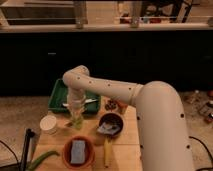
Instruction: Place fork in plastic cup
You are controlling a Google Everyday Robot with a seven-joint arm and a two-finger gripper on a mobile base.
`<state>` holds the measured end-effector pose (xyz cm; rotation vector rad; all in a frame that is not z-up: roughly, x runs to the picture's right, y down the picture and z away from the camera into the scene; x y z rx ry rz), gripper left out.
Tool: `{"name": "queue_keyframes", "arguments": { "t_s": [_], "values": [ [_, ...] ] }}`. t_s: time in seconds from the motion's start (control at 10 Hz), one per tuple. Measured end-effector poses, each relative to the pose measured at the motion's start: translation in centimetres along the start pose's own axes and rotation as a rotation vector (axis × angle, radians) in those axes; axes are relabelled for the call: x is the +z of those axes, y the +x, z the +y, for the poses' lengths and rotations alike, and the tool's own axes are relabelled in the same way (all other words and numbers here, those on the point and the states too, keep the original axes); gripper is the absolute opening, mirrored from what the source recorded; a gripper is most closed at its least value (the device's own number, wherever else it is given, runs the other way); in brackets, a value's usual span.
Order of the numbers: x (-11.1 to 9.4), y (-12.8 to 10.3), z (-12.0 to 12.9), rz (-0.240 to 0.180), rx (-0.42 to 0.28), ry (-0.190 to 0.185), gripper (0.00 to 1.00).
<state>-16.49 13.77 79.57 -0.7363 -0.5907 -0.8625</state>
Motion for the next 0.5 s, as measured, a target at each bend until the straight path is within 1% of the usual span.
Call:
{"name": "queue_keyframes", "arguments": {
  "t_s": [0.3, 0.5],
  "values": [
    [-0.25, -0.11, -0.08, 0.000, -0.009, 0.004, 0.80],
    [-0.70, 0.02, -0.20, 0.002, -0.012, 0.013, 0.80]
  ]
}}
